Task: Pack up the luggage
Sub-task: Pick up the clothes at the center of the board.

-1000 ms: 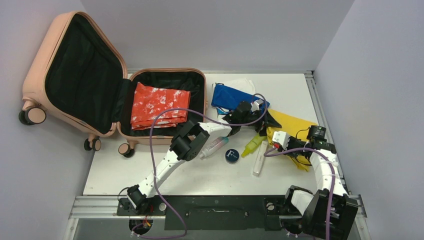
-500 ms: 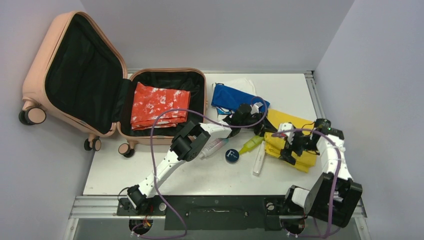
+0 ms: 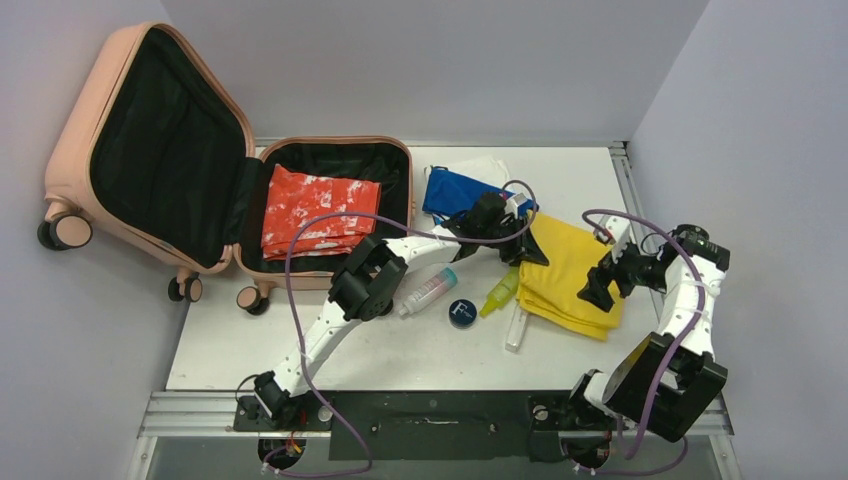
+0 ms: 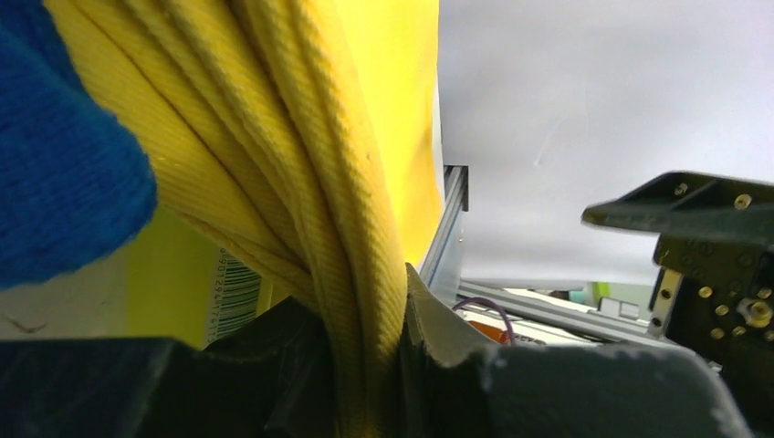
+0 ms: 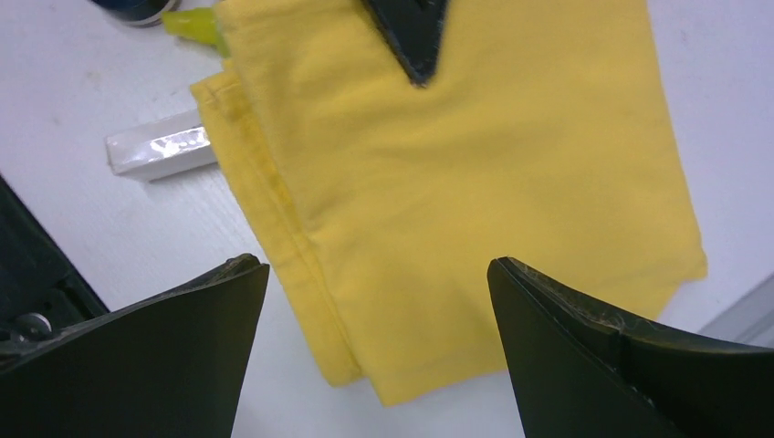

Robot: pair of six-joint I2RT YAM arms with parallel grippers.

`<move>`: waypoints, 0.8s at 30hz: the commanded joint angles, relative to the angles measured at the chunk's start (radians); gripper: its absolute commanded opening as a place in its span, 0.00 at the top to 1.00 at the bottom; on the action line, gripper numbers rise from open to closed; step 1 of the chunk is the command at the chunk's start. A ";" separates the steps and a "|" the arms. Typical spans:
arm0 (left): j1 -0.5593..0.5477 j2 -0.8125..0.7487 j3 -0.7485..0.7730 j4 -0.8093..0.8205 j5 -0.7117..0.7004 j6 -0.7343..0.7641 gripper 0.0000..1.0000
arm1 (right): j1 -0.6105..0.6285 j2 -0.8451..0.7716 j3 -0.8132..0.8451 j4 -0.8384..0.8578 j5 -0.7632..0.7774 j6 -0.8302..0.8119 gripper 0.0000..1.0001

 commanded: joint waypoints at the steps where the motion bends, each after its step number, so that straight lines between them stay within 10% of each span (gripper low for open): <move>1: 0.023 -0.125 0.088 -0.021 -0.012 0.141 1.00 | -0.019 -0.056 -0.009 0.271 0.004 0.385 0.05; 8: 0.014 -0.147 0.182 -0.188 -0.079 0.305 1.00 | -0.059 -0.005 -0.066 0.571 0.138 0.798 0.08; 17: 0.001 -0.206 0.298 -0.417 -0.241 0.651 1.00 | -0.182 0.353 0.055 0.440 -0.037 0.806 0.02; 24: 0.006 -0.227 0.386 -0.619 -0.368 0.872 1.00 | -0.137 0.308 0.006 0.529 0.052 0.826 0.03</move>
